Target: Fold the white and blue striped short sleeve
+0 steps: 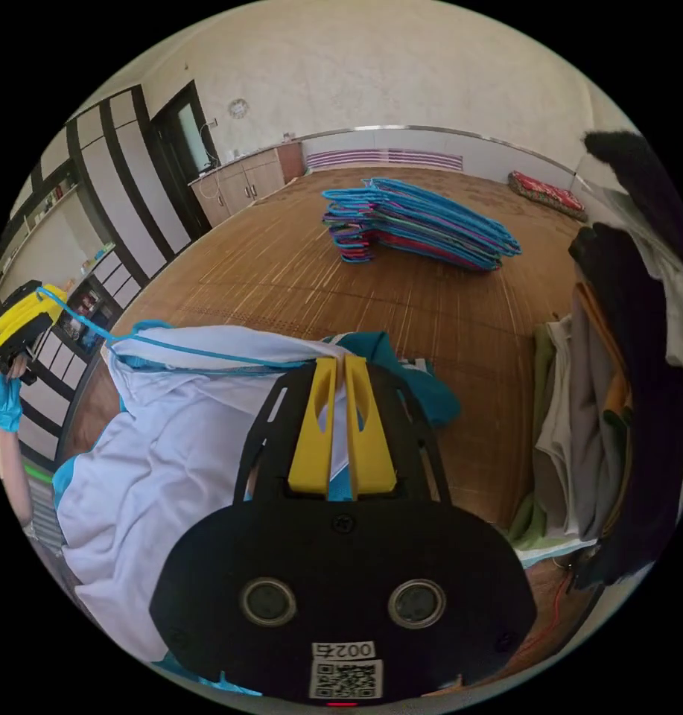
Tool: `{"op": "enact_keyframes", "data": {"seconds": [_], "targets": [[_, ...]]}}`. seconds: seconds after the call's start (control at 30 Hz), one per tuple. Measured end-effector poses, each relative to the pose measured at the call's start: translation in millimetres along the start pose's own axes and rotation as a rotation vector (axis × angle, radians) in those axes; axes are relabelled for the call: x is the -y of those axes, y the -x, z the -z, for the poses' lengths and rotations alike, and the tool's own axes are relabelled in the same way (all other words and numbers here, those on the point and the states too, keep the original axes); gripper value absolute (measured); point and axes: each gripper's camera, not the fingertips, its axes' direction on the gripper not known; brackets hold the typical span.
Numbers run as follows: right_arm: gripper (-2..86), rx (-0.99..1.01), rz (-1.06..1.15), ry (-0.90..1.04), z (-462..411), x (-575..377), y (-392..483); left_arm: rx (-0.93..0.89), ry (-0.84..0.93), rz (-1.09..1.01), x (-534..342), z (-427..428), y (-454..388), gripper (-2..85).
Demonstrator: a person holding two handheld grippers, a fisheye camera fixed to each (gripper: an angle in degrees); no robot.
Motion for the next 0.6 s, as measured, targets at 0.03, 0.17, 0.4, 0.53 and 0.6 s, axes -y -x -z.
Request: {"op": "enact_keyframes", "data": {"seconds": [0.03,0.17,0.4,0.53,0.6], "targets": [[-0.5,-0.009,-0.012,0.015,-2.0,-2.0,-2.6,0.045,0.018,0.017,-0.2,0.3,3.7,-1.0],[0.0,-0.001,-0.083,0.014,-7.3,-26.8,-21.0,0.007,-0.036,0.133,-9.5,15.7,41.1,-1.0],[3.6,0.133,-0.054,-0.038,10.1,-64.1,-21.5,-0.015,-0.029,0.239,-17.6,16.6,62.5,-1.0],[5.8,0.155,0.045,-0.028,31.8,-82.9,-13.9,0.006,-0.013,0.272,-12.2,21.1,62.0,-1.0],[7.4,0.169,0.09,-0.029,49.9,-98.8,-9.4,0.006,-0.019,0.299,-10.9,25.4,64.9,-1.0]]}}
